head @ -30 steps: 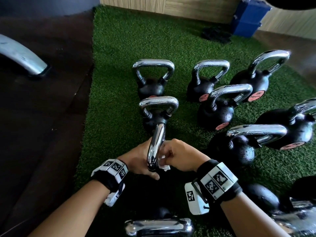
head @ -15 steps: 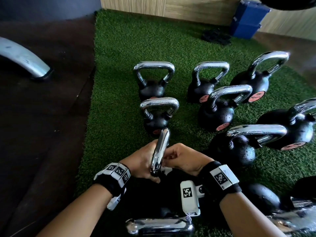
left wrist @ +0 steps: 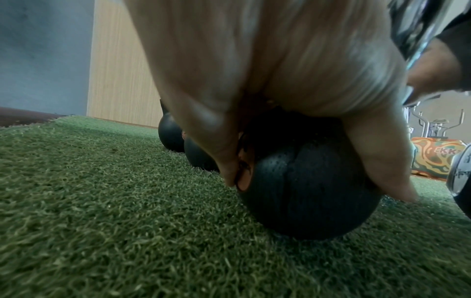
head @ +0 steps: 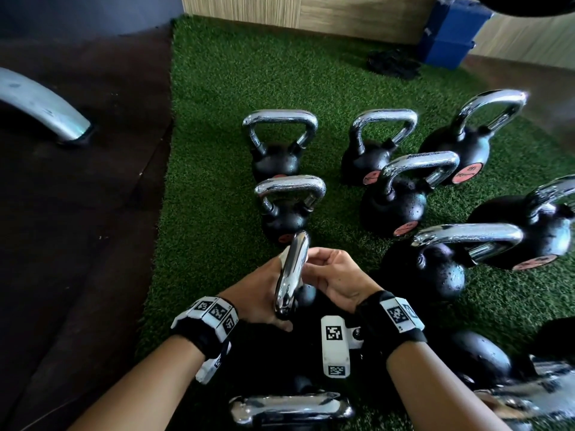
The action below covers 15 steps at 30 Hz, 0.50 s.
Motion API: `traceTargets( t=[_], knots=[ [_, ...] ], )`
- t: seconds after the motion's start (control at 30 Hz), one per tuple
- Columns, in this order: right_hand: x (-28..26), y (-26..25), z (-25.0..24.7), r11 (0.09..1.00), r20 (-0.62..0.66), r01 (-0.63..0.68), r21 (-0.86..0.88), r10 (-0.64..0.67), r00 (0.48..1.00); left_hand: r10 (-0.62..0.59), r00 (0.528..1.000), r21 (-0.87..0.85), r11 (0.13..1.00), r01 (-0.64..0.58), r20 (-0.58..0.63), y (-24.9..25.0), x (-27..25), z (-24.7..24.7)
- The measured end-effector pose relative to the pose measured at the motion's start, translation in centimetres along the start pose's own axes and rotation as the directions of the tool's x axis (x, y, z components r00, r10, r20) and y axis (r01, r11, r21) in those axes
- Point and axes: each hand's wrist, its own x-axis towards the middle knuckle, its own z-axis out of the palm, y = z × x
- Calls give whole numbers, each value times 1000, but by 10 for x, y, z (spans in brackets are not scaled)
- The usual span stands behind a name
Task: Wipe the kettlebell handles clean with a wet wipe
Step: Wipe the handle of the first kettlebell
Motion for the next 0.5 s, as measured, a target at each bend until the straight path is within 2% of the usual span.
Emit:
traceTargets(
  t=[0.2, 0.3, 0.4, 0.5],
  knots=[
    [0, 7, 0, 997, -91, 70, 21, -68, 993, 52, 999, -39, 998, -53, -17, 8, 1, -3],
    [6, 4, 6, 975, -200, 140, -170, -173, 964, 7, 999, -72, 997, -10, -35, 7, 0, -3],
    [7, 5, 7, 905, -302, 174, -388, -303, 904, 46, 998, -31, 998, -47, -37, 8, 1, -3],
    [7, 7, 6, 854, -363, 191, -483, -394, 844, 62, 998, 6, 998, -62, -23, 8, 1, -3]
  ],
)
